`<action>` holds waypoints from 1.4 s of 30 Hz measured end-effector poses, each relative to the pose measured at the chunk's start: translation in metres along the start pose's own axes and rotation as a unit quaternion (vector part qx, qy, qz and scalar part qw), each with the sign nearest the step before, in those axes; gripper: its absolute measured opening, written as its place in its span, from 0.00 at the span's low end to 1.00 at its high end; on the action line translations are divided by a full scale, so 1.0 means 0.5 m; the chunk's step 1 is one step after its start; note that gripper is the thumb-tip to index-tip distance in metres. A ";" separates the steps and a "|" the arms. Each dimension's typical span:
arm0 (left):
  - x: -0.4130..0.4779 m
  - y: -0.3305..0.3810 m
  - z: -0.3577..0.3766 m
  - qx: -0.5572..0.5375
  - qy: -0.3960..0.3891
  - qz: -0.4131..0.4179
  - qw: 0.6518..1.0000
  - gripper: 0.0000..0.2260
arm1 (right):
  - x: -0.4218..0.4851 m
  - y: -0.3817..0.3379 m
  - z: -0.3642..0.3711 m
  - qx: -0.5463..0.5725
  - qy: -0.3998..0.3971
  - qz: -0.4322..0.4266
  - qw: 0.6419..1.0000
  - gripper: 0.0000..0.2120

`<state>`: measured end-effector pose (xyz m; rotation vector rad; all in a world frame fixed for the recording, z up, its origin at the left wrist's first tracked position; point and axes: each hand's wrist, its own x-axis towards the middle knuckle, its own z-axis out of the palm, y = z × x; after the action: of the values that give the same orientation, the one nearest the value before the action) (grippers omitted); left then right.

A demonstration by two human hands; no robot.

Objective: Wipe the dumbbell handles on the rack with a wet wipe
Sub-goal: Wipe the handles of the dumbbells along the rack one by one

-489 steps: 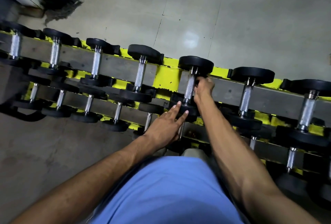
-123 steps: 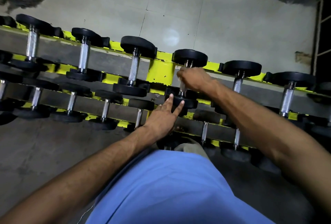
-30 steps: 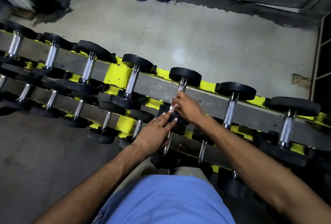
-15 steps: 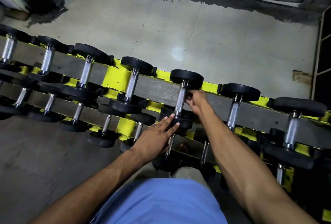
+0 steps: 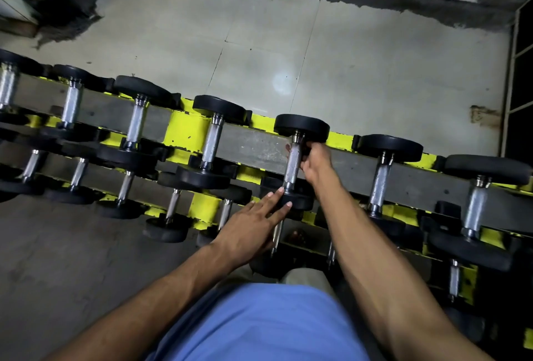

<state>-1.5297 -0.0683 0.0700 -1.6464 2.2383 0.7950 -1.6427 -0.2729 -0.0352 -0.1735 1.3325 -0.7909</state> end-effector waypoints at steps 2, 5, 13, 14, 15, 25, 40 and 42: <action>0.001 0.000 -0.002 -0.006 -0.002 0.000 1.000 0.38 | -0.011 0.022 -0.017 -0.097 0.079 -0.142 0.982 0.05; 0.001 0.001 -0.005 -0.009 0.003 0.003 1.000 0.38 | -0.043 0.038 -0.040 -0.338 0.125 -0.348 0.866 0.04; 0.003 0.004 -0.007 -0.005 -0.004 -0.001 1.000 0.39 | -0.056 -0.019 -0.097 -0.688 -0.053 -0.585 0.427 0.17; 0.003 0.006 -0.006 -0.004 -0.005 -0.004 1.000 0.39 | -0.055 -0.028 -0.093 -0.706 -0.072 -0.584 0.394 0.20; 0.003 0.008 -0.005 -0.003 -0.006 -0.008 1.000 0.39 | -0.055 -0.033 -0.085 -0.725 -0.076 -0.576 0.371 0.21; 0.011 0.033 0.019 -0.009 0.009 -0.054 0.998 0.39 | -0.126 -0.058 0.059 -0.908 -0.194 -0.322 0.186 0.09; 0.013 0.055 0.029 -0.030 0.032 -0.086 0.995 0.36 | -0.153 -0.021 0.027 -0.897 -0.278 -0.265 0.218 0.10; 0.012 0.062 0.027 -0.034 0.036 -0.096 0.994 0.36 | -0.162 -0.023 0.069 -0.922 -0.273 -0.203 0.186 0.10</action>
<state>-1.5623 -0.0588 0.0644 -1.9166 2.0794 0.7806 -1.6180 -0.2435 0.0449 -2.5523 0.6607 1.0472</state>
